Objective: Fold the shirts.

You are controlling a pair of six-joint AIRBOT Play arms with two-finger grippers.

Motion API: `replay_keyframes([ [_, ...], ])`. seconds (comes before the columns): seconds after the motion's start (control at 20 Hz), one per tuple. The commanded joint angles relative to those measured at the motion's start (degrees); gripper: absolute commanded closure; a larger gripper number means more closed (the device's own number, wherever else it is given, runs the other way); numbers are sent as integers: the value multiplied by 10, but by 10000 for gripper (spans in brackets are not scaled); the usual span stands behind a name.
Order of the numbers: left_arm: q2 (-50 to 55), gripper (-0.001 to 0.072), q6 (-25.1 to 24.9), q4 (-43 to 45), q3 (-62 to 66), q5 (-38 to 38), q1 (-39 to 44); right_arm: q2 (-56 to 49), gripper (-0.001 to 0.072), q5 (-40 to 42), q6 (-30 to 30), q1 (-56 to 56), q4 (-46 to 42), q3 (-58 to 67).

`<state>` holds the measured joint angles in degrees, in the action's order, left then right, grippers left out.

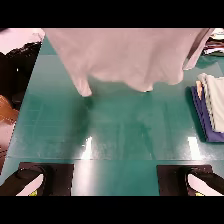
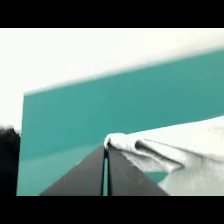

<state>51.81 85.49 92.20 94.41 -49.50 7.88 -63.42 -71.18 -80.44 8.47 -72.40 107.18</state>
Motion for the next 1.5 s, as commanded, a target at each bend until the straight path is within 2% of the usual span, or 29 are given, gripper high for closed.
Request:
replay_keyframes([
  [0.0,-13,685,1,-10,100,-6,0,31,699,7,5,-1,-14,41],
  [0.25,-13,686,0,-91,232,-88,0,68,699,-7,9,-1,-55,93],
  [0.4,-13,687,0,-138,255,-131,0,80,700,-30,-6,-1,-73,96],
  [0.55,8,687,0,-130,186,-201,-1,42,701,-69,-23,-1,-70,62],
  [0.7,68,687,-2,-132,78,-276,-1,-51,700,-126,-27,-1,-52,-2],
  [0.8,125,686,-19,-131,4,-290,-1,-123,700,-148,-26,-1,-54,-50],
  [0.95,231,685,-19,-135,-77,-246,-1,-216,700,-106,-24,-1,-57,-107],
  [1.15,361,685,-19,-136,-99,-123,-1,-311,700,-32,-25,-1,-57,-102],
  [1.35,409,685,-17,-136,-99,0,-1,-379,699,-23,-25,-1,-56,-30],
  [1.45,409,682,-14,-136,-99,34,-1,-404,698,-24,-25,-1,-51,3],
])
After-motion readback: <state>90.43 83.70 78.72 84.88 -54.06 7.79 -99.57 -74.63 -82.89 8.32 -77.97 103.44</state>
